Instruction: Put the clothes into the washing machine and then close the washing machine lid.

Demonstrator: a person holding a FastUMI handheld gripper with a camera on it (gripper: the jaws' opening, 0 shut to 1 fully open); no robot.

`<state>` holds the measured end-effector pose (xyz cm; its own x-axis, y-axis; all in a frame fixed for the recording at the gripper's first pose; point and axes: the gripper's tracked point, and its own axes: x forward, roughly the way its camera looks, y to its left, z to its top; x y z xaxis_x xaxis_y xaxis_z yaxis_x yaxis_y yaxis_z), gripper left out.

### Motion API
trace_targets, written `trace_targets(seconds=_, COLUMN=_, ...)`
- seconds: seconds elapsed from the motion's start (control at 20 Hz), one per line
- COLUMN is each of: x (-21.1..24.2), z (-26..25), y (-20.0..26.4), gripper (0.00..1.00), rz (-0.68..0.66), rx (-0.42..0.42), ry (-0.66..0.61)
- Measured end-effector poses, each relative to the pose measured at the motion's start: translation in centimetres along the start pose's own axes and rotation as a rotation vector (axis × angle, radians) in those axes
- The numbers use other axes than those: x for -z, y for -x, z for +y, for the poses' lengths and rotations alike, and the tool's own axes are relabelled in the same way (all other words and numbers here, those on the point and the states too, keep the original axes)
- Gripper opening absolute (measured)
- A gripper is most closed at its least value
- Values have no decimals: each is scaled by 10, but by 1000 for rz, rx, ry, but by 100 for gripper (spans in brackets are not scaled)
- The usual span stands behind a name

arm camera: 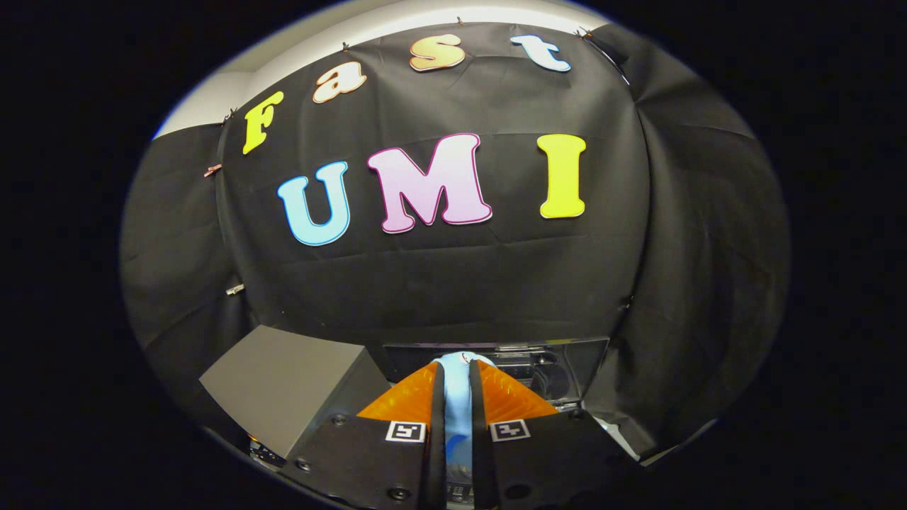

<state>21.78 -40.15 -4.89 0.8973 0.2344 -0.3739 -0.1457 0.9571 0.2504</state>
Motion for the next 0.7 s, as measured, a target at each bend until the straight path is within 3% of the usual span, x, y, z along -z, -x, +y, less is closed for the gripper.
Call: trace_targets(seconds=0.7, x=64, z=-37, y=-53, gripper=17, rz=109, rx=18, ry=38)
